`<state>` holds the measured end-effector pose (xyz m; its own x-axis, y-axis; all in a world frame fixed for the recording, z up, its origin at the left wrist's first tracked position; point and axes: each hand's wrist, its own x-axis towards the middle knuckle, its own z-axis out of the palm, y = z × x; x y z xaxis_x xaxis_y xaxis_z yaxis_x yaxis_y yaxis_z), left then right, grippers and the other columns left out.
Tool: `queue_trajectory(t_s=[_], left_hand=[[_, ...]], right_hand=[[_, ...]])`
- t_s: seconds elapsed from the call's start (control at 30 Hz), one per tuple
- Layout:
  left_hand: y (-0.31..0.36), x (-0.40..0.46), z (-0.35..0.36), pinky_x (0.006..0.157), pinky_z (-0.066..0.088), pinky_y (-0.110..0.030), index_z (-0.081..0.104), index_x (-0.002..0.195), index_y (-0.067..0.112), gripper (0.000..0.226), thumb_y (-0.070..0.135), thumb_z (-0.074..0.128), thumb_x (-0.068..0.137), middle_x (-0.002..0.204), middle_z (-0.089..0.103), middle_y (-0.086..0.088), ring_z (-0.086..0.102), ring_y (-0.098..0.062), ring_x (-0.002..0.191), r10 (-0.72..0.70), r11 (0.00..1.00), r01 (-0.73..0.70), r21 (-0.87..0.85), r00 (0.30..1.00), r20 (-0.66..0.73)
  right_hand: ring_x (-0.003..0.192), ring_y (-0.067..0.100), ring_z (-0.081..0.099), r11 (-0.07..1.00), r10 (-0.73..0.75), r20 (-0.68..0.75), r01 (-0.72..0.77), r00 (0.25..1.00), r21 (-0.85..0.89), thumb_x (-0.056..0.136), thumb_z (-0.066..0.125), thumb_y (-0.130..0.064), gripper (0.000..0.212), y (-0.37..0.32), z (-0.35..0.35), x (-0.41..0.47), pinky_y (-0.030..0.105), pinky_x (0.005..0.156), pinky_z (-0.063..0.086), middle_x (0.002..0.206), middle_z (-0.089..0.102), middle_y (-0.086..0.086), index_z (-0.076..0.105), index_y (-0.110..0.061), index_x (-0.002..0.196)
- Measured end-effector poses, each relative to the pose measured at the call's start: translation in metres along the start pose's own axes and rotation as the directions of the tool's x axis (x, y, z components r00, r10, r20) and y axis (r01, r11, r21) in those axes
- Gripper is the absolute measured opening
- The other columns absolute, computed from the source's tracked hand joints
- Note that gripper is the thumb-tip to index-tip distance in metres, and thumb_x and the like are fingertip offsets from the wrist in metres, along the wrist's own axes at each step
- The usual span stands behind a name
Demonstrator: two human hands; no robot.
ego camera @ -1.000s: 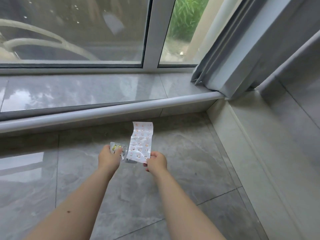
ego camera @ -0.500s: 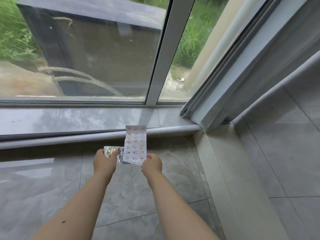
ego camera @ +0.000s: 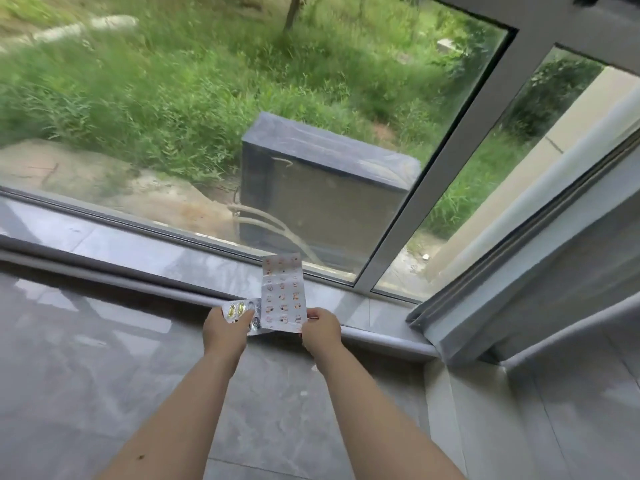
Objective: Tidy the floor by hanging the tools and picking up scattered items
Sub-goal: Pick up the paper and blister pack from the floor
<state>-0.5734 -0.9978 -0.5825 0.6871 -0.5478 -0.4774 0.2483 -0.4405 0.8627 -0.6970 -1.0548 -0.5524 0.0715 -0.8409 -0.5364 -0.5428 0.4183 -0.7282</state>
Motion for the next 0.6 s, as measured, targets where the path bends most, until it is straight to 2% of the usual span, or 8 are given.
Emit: queue_trajectory(t_s=[0.1,0.17,0.27,0.33,0.43,0.47,0.53,0.6], left_hand=[[0.018,-0.004,-0.058,0.083,0.053,-0.043,0.059,0.111,-0.001,0.032,0.016,0.068,0.085,0.108,0.065,-0.019,0.063,-0.034,0.093,-0.010,0.999,0.006,-0.046,0.997,-0.075],[0.025,-0.005,-0.112,0.086,0.053,-0.045,0.058,0.113,-0.001,0.034,0.016,0.068,0.086,0.110,0.065,-0.019,0.062,-0.035,0.099,-0.029,0.995,0.015,-0.101,0.990,-0.140],[0.029,-0.008,-0.188,0.079,0.054,-0.041,0.058,0.111,-0.001,0.031,0.017,0.067,0.087,0.109,0.064,-0.019,0.059,-0.029,0.084,-0.042,0.987,0.005,-0.161,0.973,-0.225],[0.027,-0.014,-0.256,0.063,0.052,-0.032,0.057,0.111,-0.002,0.031,0.018,0.065,0.088,0.108,0.064,-0.020,0.056,-0.024,0.071,-0.045,0.984,-0.010,-0.177,0.952,-0.303],[0.022,-0.021,-0.339,0.049,0.045,-0.022,0.054,0.118,-0.004,0.035,0.016,0.061,0.090,0.109,0.061,-0.020,0.051,-0.014,0.058,-0.079,0.976,-0.007,-0.219,0.921,-0.381],[0.018,-0.025,-0.379,0.049,0.046,-0.022,0.053,0.119,-0.004,0.036,0.016,0.061,0.090,0.111,0.060,-0.020,0.050,-0.015,0.058,-0.095,0.970,-0.011,-0.242,0.902,-0.421],[0.011,-0.037,-0.445,0.051,0.048,-0.024,0.053,0.117,-0.005,0.035,0.016,0.060,0.090,0.113,0.060,-0.022,0.052,-0.020,0.061,-0.121,0.965,-0.011,-0.262,0.869,-0.480],[0.003,-0.049,-0.501,0.056,0.049,-0.027,0.053,0.115,-0.005,0.035,0.017,0.061,0.090,0.108,0.061,-0.022,0.053,-0.022,0.064,-0.135,0.962,-0.017,-0.272,0.836,-0.532]], right_hand=[[0.085,0.024,0.056,0.997,-0.060,0.068,0.063,0.996,-0.038,0.091,0.044,0.002,0.032,-0.037,0.034,-0.032,0.018,0.049,0.039,0.117,0.067,0.013,0.064,-0.010,0.113],[0.083,0.023,0.055,0.991,-0.106,0.132,0.115,0.986,-0.065,0.091,0.046,0.001,0.031,-0.062,0.071,-0.060,0.017,0.050,0.040,0.115,0.069,0.013,0.065,-0.011,0.112],[0.079,0.020,0.057,0.977,-0.182,0.195,0.199,0.964,-0.071,0.091,0.049,0.000,0.028,-0.091,0.127,-0.101,0.015,0.048,0.045,0.113,0.069,0.011,0.065,-0.009,0.112],[0.069,0.013,0.057,0.973,-0.206,0.249,0.225,0.946,-0.049,0.091,0.050,0.000,0.027,-0.108,0.178,-0.140,0.009,0.041,0.047,0.110,0.068,0.010,0.064,-0.008,0.113],[0.070,0.015,0.059,0.966,-0.244,0.331,0.260,0.912,-0.004,0.092,0.051,-0.001,0.025,-0.122,0.240,-0.193,0.029,0.071,0.058,0.099,0.067,0.008,0.065,-0.006,0.112],[0.068,0.016,0.058,0.964,-0.252,0.371,0.265,0.894,0.014,0.091,0.052,0.000,0.024,-0.126,0.268,-0.219,0.032,0.068,0.056,0.094,0.067,0.008,0.065,-0.005,0.110],[0.061,0.014,0.052,0.955,-0.278,0.427,0.297,0.860,0.025,0.091,0.051,-0.001,0.021,-0.133,0.315,-0.265,0.026,0.054,0.046,0.084,0.065,0.005,0.065,-0.007,0.105],[0.058,0.012,0.050,0.948,-0.292,0.475,0.318,0.830,0.027,0.090,0.052,-0.002,0.019,-0.139,0.354,-0.307,0.022,0.052,0.041,0.081,0.064,0.003,0.064,-0.009,0.102]])
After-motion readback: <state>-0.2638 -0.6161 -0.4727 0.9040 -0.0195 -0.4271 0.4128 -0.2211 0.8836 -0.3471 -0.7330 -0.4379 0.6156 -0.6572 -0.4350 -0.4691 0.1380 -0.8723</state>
